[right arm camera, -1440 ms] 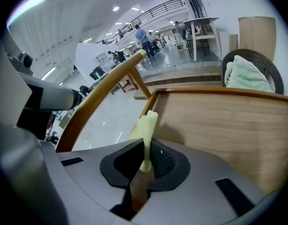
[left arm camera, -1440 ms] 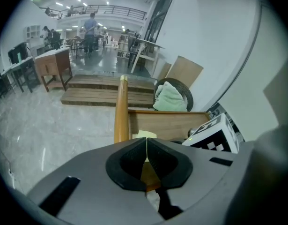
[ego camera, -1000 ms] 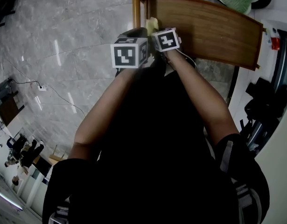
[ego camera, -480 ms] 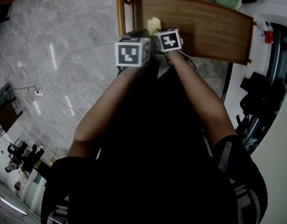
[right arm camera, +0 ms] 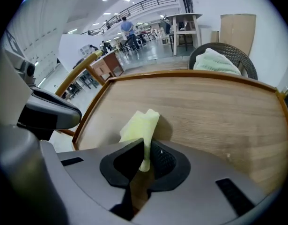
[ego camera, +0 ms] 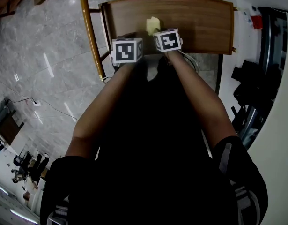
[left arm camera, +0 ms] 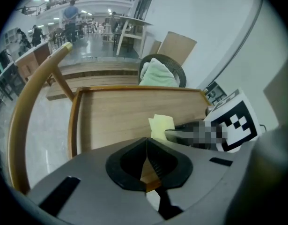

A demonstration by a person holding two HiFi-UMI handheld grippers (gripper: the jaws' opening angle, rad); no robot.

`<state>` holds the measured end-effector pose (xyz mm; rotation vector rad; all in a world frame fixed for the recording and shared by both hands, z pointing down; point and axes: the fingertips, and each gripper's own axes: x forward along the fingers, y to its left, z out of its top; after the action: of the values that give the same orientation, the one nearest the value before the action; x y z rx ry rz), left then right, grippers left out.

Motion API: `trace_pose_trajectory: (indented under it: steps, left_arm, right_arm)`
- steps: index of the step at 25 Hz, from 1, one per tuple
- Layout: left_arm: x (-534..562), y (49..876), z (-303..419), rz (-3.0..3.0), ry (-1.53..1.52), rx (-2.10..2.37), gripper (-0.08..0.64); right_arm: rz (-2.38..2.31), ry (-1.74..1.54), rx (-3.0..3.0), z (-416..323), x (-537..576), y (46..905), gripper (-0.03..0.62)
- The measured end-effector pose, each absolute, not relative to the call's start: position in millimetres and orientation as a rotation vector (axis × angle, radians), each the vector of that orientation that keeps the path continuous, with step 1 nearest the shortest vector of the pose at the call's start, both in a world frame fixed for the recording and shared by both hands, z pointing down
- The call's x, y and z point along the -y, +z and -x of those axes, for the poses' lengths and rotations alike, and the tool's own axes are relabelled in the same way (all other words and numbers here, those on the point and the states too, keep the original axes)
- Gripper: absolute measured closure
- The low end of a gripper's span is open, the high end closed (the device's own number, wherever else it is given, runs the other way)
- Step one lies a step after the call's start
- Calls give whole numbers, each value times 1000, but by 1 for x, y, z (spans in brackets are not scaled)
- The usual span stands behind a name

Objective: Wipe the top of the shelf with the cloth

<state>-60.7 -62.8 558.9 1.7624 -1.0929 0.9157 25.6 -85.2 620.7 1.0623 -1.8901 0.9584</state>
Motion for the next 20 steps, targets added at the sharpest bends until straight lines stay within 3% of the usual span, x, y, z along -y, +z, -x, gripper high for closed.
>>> trace_pose_trajectory:
  steps: [20]
  left_arm:
    - [81, 574, -128, -1820, 932, 1011, 549]
  right_arm:
    - [-1169, 943, 1839, -205, 86, 616, 549]
